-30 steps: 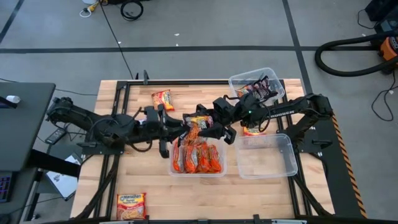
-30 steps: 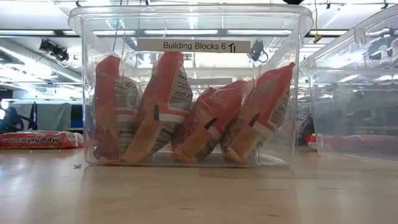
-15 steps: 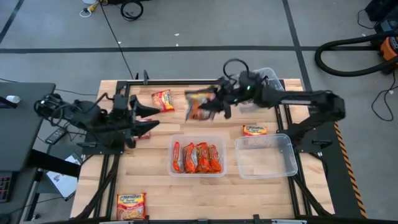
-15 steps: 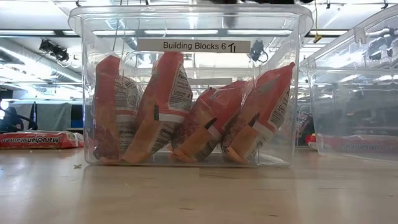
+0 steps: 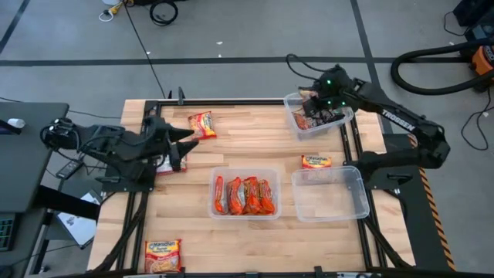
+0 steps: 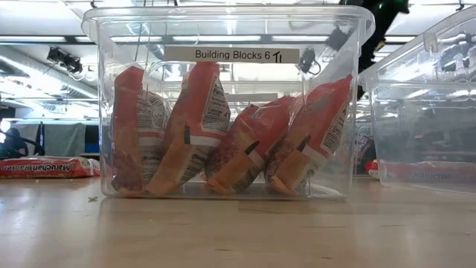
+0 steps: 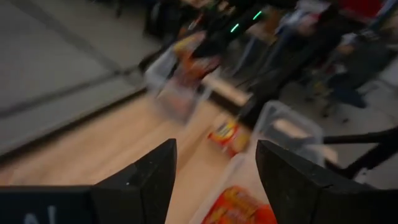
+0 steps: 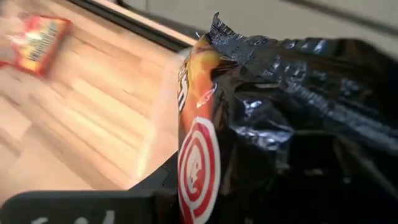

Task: Sort Maruchan noodles
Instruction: Put the black noodle pack into the top transparent bin

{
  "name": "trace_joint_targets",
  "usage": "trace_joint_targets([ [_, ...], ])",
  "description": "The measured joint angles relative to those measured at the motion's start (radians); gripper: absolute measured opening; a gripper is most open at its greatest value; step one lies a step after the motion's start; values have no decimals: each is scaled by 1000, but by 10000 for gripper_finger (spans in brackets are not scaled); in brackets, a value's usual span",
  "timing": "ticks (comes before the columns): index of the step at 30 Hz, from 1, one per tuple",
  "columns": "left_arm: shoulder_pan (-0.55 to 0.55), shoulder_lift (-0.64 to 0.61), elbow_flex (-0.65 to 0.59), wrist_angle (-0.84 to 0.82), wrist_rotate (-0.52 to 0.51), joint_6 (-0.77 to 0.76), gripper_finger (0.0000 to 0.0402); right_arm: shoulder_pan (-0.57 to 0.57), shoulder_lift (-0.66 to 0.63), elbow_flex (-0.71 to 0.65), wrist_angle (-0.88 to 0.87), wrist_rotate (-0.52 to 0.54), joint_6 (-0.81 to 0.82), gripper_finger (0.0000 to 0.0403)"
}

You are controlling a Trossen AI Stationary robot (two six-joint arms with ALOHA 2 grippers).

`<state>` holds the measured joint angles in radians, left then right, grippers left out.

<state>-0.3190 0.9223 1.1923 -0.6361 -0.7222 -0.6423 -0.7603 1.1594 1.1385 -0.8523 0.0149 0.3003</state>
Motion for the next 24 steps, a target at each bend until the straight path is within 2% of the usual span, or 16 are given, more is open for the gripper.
trace_joint_targets([
  [5,184,34,0,-150,198,-119,222,-66,94,0,-58,-108,-8,107],
  [12,348,123,0,-172,413,-31,222,-73,298,0,-55,-224,13,107],
  [16,400,155,0,-180,466,2,222,-75,411,0,-49,-228,14,107],
  [24,445,150,0,-254,473,34,222,-75,520,4,-12,-248,13,136],
])
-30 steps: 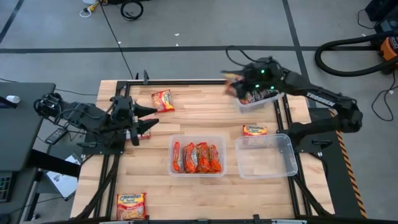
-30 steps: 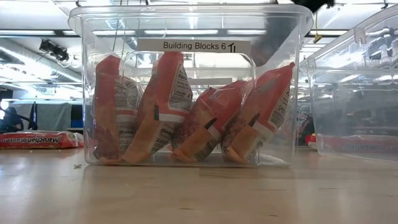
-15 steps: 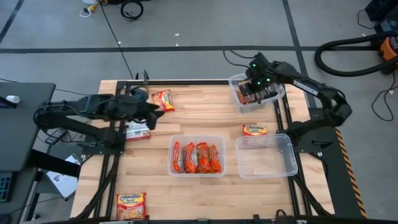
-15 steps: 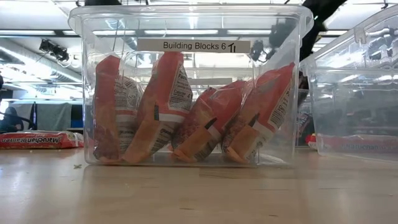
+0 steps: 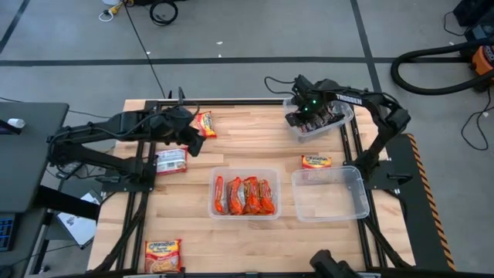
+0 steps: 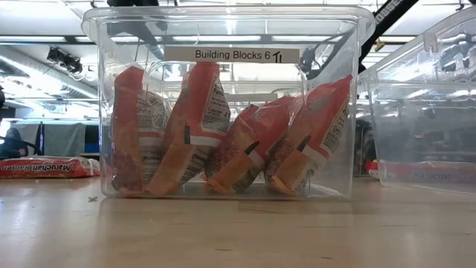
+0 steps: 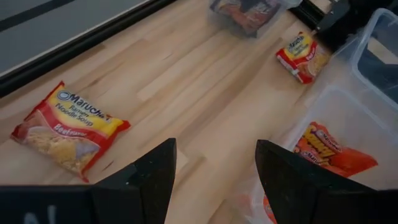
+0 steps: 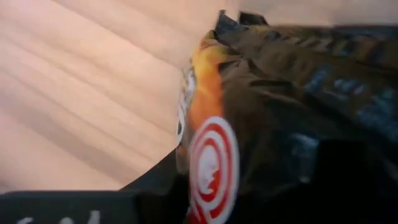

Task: Sort Maruchan noodles
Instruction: Put the black noodle pack into the top transparent bin

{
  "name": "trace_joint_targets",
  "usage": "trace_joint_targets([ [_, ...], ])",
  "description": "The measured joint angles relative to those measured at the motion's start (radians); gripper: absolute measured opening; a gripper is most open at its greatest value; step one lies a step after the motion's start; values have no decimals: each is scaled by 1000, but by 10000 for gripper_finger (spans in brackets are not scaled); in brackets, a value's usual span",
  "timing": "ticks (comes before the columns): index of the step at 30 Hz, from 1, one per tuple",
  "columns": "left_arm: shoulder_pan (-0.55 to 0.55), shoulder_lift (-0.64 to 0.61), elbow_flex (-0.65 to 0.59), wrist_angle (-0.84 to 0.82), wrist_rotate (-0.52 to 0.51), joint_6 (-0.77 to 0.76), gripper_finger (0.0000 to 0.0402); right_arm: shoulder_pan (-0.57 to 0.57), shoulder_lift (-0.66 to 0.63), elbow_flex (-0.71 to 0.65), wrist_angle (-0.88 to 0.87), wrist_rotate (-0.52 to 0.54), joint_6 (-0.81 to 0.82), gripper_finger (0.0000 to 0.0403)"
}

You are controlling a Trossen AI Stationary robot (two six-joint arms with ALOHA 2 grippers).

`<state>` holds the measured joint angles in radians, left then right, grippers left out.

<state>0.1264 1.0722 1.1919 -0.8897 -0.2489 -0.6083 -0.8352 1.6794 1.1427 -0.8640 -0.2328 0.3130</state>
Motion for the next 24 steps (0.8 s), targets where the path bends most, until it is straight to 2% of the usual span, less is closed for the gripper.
trace_joint_targets([
  [4,11,-9,0,-25,3,16,222,-3,19,-1,41,29,2,163],
  [8,31,-20,0,-23,3,50,222,-9,7,1,53,130,34,193],
  [13,74,-33,0,-18,34,97,222,-13,-42,-5,43,200,54,214],
  [17,121,-34,0,-17,92,150,222,-13,-103,-5,47,184,81,218],
  [24,189,-42,0,-18,116,245,222,-16,-175,-5,62,135,178,218],
])
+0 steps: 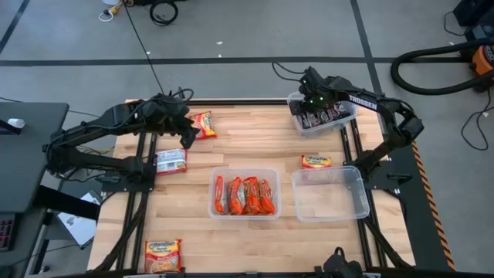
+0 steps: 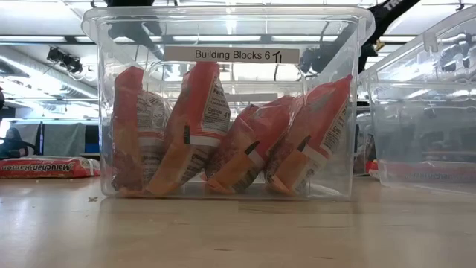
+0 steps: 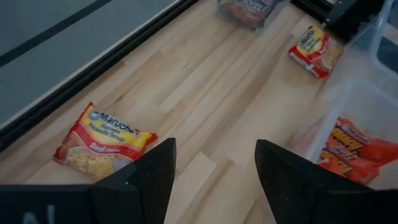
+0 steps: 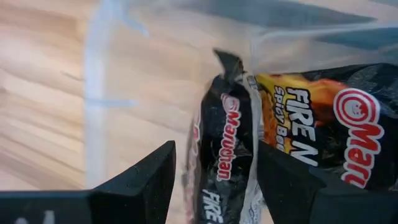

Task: Sort Maruchan noodles
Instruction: Put the black noodle pack into the top transparent bin, then put the red noodle pack into the bottom right transparent bin

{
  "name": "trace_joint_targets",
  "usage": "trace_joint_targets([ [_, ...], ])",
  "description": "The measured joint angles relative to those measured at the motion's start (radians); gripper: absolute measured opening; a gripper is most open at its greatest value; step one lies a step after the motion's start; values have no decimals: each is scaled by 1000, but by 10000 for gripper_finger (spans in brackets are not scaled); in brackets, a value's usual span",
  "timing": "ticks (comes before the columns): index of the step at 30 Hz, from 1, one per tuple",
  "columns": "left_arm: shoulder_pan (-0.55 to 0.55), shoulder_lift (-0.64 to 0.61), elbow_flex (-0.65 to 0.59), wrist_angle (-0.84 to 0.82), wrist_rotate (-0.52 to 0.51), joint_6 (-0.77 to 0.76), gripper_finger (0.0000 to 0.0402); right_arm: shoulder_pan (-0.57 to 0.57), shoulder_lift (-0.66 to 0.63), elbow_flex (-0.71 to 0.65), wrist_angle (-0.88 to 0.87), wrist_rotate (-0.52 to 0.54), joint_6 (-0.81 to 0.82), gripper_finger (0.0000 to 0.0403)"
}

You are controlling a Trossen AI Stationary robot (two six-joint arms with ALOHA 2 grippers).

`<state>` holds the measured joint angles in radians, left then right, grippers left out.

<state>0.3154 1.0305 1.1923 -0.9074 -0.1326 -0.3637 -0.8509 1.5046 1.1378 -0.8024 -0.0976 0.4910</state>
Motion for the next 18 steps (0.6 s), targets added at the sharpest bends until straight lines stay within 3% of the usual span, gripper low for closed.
trace_joint_targets([
  [8,48,-32,0,-26,7,71,222,29,-1,0,99,-105,144,218],
  [18,91,-99,0,-41,7,123,222,-12,-10,1,307,-14,206,218],
])
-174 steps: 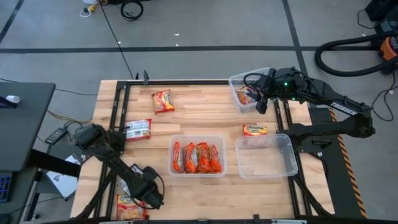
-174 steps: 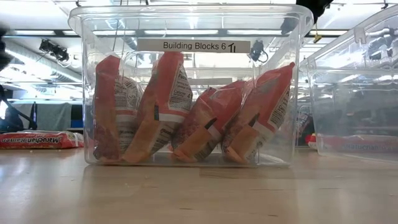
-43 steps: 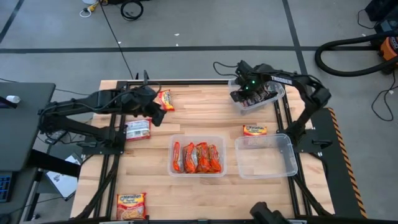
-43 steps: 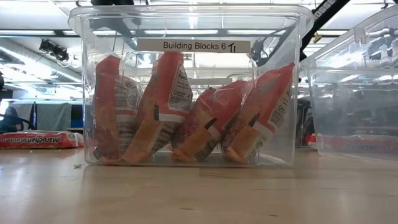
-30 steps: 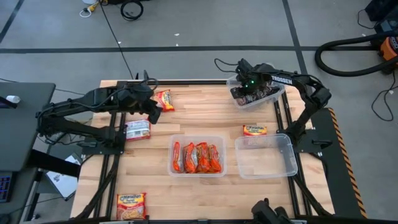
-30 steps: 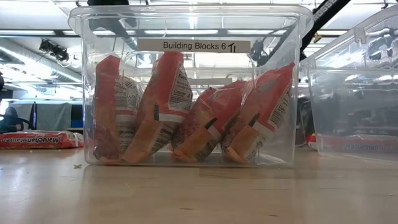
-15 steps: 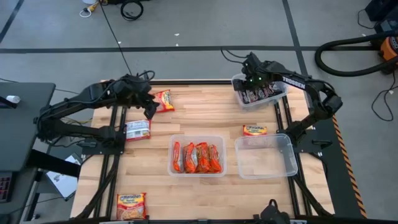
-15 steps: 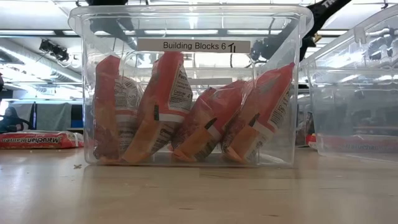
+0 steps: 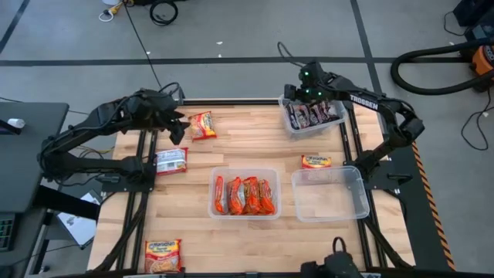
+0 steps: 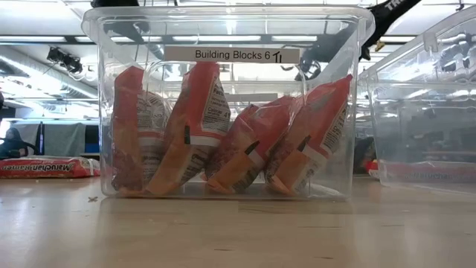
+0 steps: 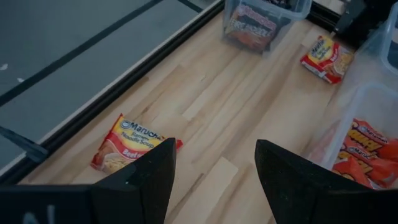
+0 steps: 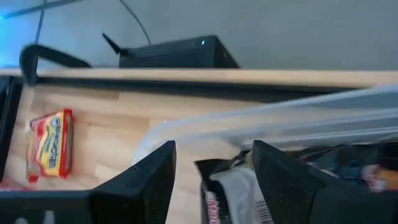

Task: Sort Maruchan noodles
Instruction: Put the red noodle pack into the bottom right transparent bin

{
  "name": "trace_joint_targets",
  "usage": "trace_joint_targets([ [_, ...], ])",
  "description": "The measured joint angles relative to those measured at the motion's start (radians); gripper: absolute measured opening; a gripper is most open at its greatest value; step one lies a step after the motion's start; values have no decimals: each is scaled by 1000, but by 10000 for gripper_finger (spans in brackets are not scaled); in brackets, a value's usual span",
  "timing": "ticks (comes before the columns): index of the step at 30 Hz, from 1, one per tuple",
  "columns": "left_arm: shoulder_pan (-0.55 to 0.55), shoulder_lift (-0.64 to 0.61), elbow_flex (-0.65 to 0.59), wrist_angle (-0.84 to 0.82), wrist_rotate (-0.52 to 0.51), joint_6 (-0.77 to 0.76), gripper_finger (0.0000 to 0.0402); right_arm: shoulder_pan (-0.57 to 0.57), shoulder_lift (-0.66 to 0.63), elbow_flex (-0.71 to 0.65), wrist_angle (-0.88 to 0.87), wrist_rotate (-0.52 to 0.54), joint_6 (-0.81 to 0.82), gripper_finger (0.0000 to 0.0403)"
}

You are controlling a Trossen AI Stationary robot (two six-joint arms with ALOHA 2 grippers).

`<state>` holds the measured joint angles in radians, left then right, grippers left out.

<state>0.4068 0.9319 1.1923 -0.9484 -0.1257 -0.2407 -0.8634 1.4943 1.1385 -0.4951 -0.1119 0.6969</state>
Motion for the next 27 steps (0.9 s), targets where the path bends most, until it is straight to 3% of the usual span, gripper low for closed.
trace_joint_targets([
  [4,7,-24,0,14,0,20,222,43,-108,0,-60,-47,-47,218],
  [11,-3,-19,0,193,55,103,222,381,-367,2,-165,-14,-175,217],
  [16,-3,-14,0,367,114,172,222,554,-435,2,-447,63,-168,217],
  [19,-3,-14,0,409,174,163,222,553,-436,1,-691,90,-57,217],
  [23,-25,-14,0,415,243,97,222,472,-420,0,-949,90,89,217],
  [27,-95,-14,0,392,259,69,222,389,-418,-55,-974,20,91,217],
])
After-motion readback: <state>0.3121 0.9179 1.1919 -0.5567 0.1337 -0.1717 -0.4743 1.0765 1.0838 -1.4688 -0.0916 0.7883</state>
